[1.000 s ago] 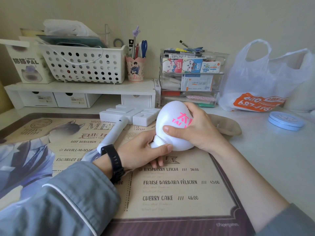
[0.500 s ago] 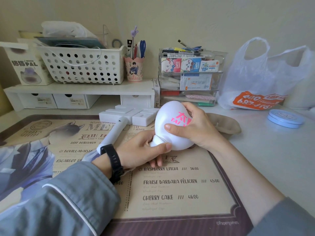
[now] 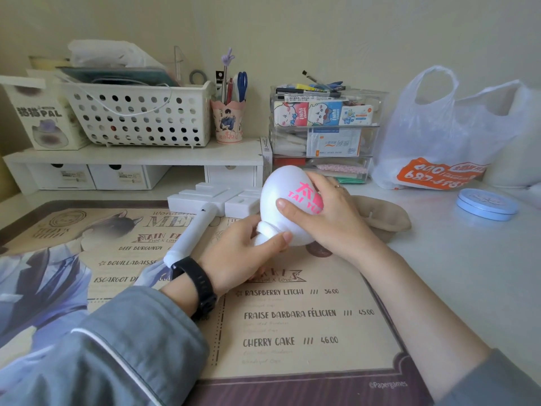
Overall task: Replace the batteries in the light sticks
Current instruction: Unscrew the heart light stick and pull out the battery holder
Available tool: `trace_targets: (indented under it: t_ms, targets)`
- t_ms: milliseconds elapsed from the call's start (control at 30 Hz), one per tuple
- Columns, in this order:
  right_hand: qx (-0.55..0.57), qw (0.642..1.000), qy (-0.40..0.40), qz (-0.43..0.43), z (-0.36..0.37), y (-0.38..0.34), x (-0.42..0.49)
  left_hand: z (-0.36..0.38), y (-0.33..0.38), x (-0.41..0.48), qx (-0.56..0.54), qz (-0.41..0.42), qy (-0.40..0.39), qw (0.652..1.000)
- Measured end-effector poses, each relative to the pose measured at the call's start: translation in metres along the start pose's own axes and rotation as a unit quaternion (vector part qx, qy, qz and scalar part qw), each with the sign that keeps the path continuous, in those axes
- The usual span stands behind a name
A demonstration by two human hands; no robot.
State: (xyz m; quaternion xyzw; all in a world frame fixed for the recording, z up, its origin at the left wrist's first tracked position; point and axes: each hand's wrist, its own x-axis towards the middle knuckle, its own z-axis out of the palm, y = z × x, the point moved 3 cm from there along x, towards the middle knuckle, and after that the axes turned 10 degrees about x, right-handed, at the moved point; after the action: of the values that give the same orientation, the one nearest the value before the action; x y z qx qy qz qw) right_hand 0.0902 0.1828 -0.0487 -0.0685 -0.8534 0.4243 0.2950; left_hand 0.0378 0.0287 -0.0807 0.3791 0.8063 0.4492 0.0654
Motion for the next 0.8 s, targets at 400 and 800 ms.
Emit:
trace_targets:
  t_ms: [400, 800]
  targets:
    - [0.073, 0.995, 0.059, 0.025, 0.011, -0.011, -0.007, -0.004, 0.016, -0.005, 0.149, 0.116, 0.102, 0.977]
    - [0.027, 0.996, 0.089, -0.007, 0.008, -0.013, -0.007, -0.006, 0.008, 0.002, 0.109, 0.119, 0.061, 0.985]
